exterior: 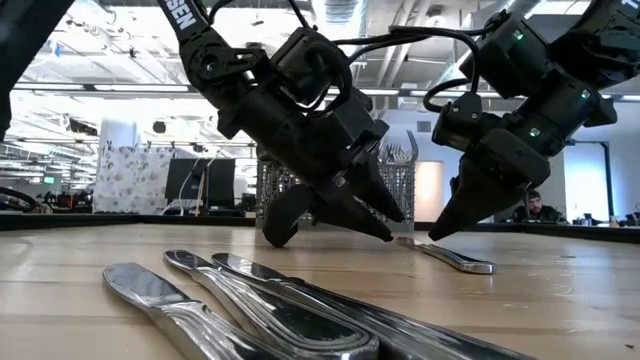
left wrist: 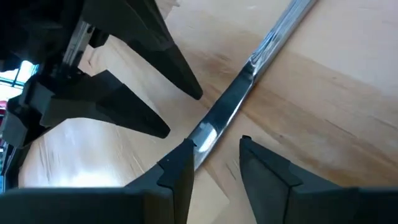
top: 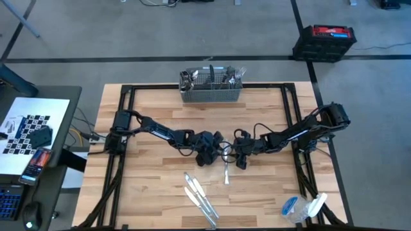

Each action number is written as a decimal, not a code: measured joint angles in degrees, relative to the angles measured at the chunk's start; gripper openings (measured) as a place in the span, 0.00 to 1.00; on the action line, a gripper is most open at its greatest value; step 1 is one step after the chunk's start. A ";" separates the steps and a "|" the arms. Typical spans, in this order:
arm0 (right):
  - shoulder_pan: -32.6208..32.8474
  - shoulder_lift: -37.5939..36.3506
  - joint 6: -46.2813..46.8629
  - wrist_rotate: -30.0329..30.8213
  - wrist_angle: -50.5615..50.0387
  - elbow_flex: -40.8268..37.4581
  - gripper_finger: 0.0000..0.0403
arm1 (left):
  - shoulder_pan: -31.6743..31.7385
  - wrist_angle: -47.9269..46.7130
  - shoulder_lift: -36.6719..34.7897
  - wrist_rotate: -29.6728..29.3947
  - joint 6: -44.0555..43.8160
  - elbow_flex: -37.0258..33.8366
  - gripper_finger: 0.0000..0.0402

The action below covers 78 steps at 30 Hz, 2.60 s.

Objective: Sort silverware
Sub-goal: Put the silver table knife into the gray organizer

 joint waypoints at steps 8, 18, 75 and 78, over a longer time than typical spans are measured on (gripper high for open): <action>-0.14 -0.04 0.02 0.00 0.13 0.00 0.45 | 2.00 -2.18 4.87 0.22 -0.19 6.14 0.28; -0.01 -0.11 1.95 -1.22 -1.81 0.00 0.45 | 1.75 -15.58 7.21 -4.35 2.90 13.53 0.28; -4.27 0.48 -4.88 0.48 -0.60 -0.20 0.41 | -0.16 -24.11 4.60 -2.68 -10.02 13.46 0.00; -4.33 -6.09 -2.75 0.52 -6.31 -0.27 0.41 | -0.16 -27.70 0.65 -2.60 -21.12 12.98 0.01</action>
